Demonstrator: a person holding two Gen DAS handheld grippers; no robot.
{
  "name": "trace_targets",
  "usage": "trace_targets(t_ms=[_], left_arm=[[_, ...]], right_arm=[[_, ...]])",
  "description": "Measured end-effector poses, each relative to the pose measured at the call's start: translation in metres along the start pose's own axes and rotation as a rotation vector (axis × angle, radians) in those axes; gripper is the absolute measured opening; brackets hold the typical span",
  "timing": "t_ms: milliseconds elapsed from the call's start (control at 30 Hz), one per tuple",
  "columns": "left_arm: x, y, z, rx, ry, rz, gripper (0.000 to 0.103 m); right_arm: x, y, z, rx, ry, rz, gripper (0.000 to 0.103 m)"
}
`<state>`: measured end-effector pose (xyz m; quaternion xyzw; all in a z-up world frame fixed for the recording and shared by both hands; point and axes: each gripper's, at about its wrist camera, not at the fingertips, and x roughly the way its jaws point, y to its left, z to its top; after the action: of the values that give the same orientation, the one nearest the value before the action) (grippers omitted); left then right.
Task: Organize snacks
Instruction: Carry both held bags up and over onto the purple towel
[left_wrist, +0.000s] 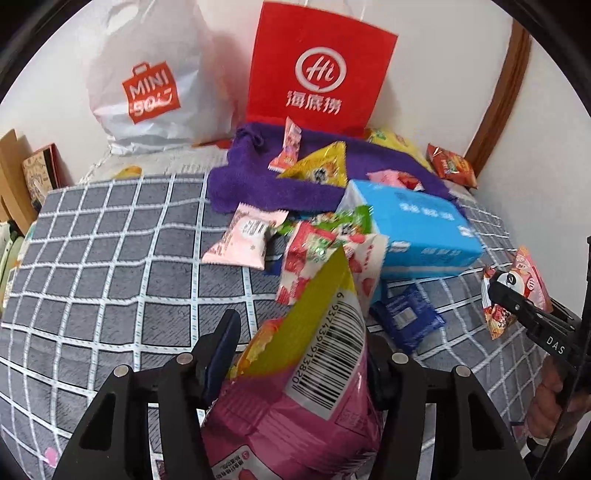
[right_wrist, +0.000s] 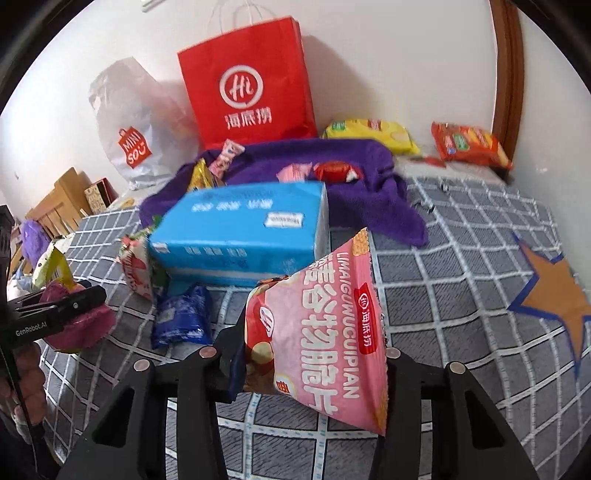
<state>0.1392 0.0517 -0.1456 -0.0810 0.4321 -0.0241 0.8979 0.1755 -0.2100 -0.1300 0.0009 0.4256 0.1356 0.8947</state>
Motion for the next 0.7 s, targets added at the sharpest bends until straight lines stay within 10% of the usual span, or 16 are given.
trace_targets(t_ms=[700], left_arm=[[-0.058,-0.041,0.048,0.034,-0.069,-0.140,0.056]], right_arm=[[-0.052,0.020,0.039,0.003,-0.055,-0.007,0.045]])
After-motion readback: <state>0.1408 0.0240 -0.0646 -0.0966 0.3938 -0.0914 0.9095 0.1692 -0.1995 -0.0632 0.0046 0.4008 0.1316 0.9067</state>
